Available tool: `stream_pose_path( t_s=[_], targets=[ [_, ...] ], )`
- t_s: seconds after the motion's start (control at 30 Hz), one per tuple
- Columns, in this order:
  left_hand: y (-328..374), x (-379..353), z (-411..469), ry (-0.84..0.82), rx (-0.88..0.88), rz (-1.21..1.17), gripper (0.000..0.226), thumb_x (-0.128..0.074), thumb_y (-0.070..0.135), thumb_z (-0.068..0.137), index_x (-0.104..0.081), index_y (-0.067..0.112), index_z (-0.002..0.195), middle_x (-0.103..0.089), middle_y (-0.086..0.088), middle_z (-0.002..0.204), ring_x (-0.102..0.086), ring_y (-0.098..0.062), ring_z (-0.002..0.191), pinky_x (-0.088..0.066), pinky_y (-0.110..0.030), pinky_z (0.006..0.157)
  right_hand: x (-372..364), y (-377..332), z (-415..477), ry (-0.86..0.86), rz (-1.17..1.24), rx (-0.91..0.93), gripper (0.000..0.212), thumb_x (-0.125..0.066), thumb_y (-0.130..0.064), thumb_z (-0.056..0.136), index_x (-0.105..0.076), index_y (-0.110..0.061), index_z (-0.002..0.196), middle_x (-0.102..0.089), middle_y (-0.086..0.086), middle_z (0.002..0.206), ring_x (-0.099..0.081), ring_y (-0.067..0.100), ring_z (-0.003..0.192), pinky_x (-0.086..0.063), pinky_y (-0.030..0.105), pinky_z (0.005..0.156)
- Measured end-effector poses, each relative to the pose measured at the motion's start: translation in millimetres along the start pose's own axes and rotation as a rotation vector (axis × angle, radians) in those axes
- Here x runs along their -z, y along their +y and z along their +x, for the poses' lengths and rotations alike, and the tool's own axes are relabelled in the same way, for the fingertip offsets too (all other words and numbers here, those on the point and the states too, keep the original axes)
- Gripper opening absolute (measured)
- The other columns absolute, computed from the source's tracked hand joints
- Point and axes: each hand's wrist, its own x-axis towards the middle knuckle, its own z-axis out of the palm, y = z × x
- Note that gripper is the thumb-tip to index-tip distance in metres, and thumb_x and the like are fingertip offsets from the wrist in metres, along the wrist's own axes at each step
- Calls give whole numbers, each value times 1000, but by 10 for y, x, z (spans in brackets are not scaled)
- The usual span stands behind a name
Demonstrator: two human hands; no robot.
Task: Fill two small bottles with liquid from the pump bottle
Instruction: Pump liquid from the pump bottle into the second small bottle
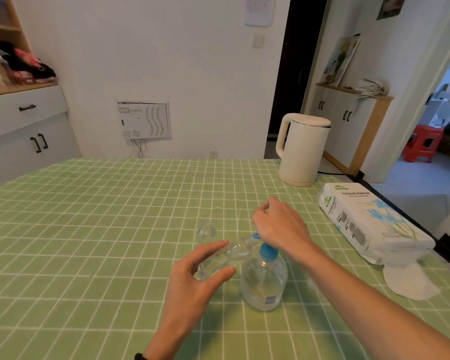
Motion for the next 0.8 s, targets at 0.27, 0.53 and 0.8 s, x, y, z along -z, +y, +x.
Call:
stream_pose_path(
  t_s=[0.27,0.53,0.8],
  targets=[
    [-10,-11,21,-3,-3,-14,53,-93,17,77,-77,49,115,-78,22,117,-70,1,117,-52,-20,98,-12,-3,-5,-42,24,-21,25,-40,-30,102,-62,-18,105,-67,0,103,-64,28,101,-53,52,99],
    [-42,-29,17,-6,-5,-20,49,-93,31,73,-77,47,116,-79,20,118,-71,-4,118,-50,-28,102,-79,29,-14,-47,55,-34,25,-42,-26,100,-65,-15,99,-68,1,94,-66,27,93,-53,45,87],
    [-17,19,15,-13,-15,2,52,-93,18,77,-76,48,116,-78,22,119,-70,0,118,-52,-14,98,-58,64,69,-66,71,-18,22,-41,-30,103,-51,-20,85,-55,-3,78,-48,18,71,-42,41,76]
  ],
)
